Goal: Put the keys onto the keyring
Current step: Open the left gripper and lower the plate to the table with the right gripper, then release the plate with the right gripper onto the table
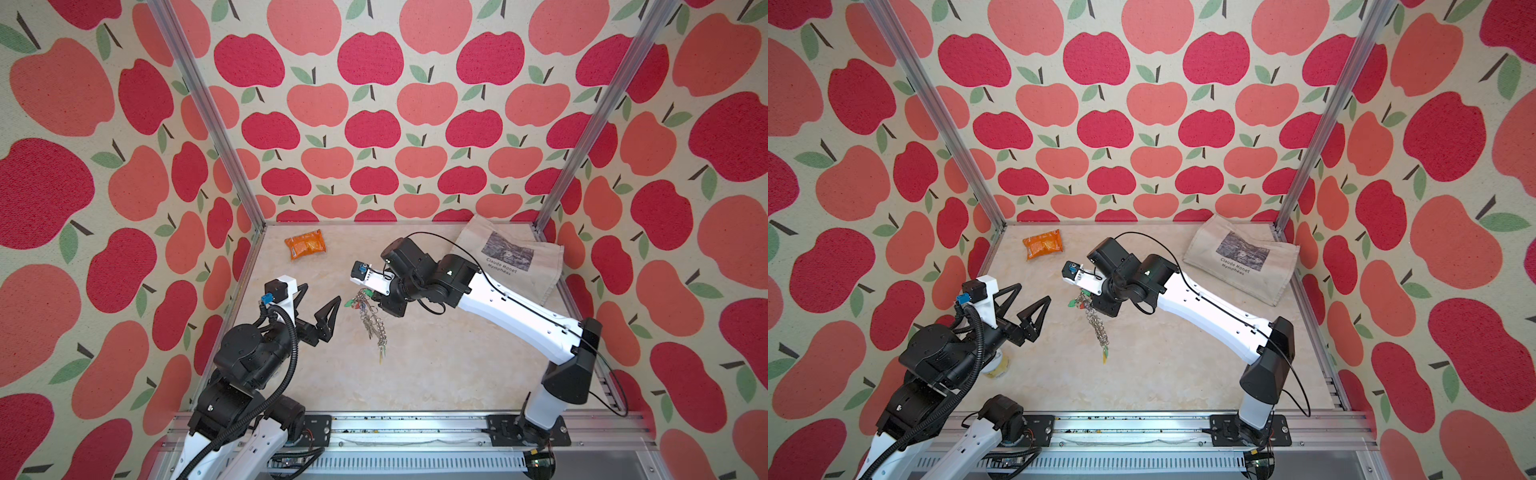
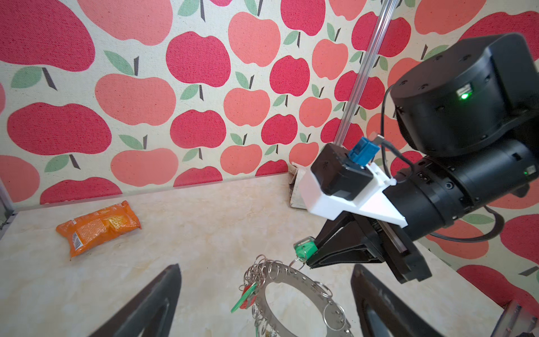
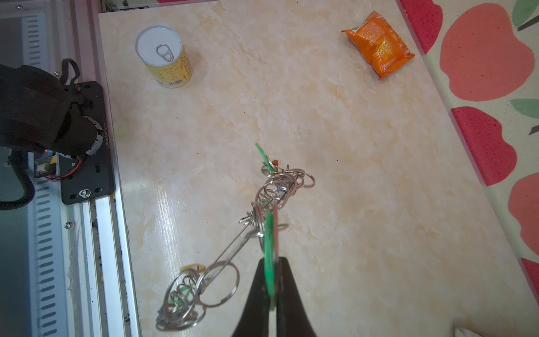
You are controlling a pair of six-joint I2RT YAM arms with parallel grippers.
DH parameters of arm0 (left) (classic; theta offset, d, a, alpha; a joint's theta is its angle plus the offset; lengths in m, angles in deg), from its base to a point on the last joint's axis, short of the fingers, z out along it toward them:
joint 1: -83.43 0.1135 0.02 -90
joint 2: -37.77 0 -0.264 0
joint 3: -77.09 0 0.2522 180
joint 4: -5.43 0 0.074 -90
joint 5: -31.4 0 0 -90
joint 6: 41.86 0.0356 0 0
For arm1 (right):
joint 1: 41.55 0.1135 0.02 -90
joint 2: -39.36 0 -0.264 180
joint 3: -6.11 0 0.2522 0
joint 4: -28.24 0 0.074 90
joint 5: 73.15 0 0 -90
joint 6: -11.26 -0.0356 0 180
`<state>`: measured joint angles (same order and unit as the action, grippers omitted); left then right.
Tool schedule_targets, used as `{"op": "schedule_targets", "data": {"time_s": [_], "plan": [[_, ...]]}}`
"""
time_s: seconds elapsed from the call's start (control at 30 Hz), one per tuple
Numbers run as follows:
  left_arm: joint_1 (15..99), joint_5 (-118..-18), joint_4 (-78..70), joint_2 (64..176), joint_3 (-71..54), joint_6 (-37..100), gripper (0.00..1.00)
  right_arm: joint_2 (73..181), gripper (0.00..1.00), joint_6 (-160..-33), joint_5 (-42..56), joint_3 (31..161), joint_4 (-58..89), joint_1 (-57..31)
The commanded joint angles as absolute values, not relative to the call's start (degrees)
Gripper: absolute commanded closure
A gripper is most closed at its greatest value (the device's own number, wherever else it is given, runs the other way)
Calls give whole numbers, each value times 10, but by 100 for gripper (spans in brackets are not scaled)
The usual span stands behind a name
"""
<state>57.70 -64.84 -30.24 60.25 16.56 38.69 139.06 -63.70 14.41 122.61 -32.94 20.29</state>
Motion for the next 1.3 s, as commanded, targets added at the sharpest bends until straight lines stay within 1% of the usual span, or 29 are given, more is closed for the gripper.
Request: {"op": "schedule_targets", "data": {"time_s": [0.0,0.2,0.43,0.7,0.73,0.8,0.83,0.87,0.93,1.0,1.07,1.27], "plan": [[580,-633,-322,594,163,391,7,1390,100,-670,110,1189,-274,194],[580,-638,-320,593,165,392,7,1363,100,-727,99,1045,-232,174],[580,-646,-316,608,161,398,6,1284,100,-815,134,857,-209,170],[581,-642,-309,638,167,398,6,1239,100,-933,180,751,-243,167],[580,-638,-309,641,166,397,6,1237,96,-955,193,744,-252,165],[580,-628,-310,646,167,397,6,1232,76,-992,211,735,-268,160],[580,-624,-310,648,168,399,5,1226,67,-1009,219,728,-272,158],[580,-621,-311,652,168,401,5,1219,62,-1023,225,724,-274,156],[580,-611,-316,662,167,403,5,1199,56,-1048,238,716,-275,151],[581,-597,-319,671,168,405,5,1170,52,-1061,256,715,-277,146],[582,-582,-320,678,172,408,4,1135,44,-1066,269,716,-273,136],[603,-544,-296,708,193,433,0,1061,32,-1022,276,729,-234,73]]}}
